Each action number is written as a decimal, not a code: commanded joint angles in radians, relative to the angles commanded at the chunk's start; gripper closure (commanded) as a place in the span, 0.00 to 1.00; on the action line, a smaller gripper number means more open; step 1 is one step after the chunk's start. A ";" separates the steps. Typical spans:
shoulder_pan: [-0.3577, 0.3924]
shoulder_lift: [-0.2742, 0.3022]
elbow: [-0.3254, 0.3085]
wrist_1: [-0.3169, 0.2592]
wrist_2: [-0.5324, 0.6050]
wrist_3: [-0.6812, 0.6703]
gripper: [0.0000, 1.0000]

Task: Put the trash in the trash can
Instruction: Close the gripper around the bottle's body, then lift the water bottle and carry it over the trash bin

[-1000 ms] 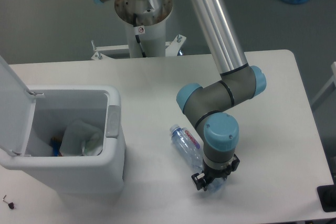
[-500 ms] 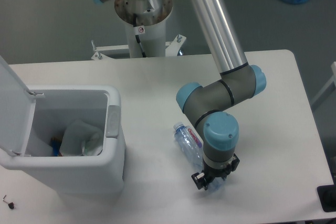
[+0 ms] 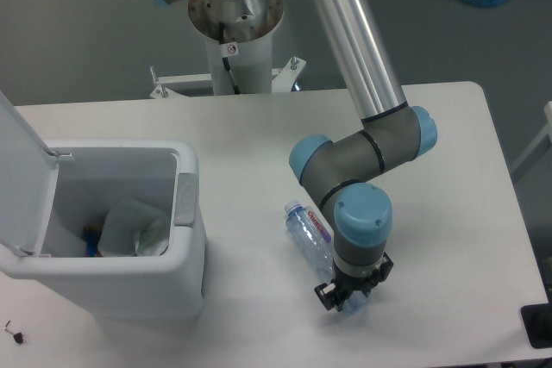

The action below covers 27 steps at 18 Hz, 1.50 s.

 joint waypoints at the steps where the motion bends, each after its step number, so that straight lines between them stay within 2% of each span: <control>1: 0.000 0.002 0.000 0.000 0.000 0.000 0.40; 5: -0.002 0.026 0.000 -0.002 -0.002 0.009 0.40; 10: -0.002 0.092 0.012 0.003 -0.015 0.009 0.41; 15: 0.003 0.141 0.090 0.008 -0.054 0.008 0.41; 17: 0.003 0.162 0.130 0.014 -0.102 0.003 0.41; 20: 0.005 0.213 0.169 0.070 -0.199 0.005 0.41; 22: 0.000 0.256 0.175 0.107 -0.251 0.006 0.41; 27: -0.005 0.359 0.183 0.118 -0.379 0.029 0.41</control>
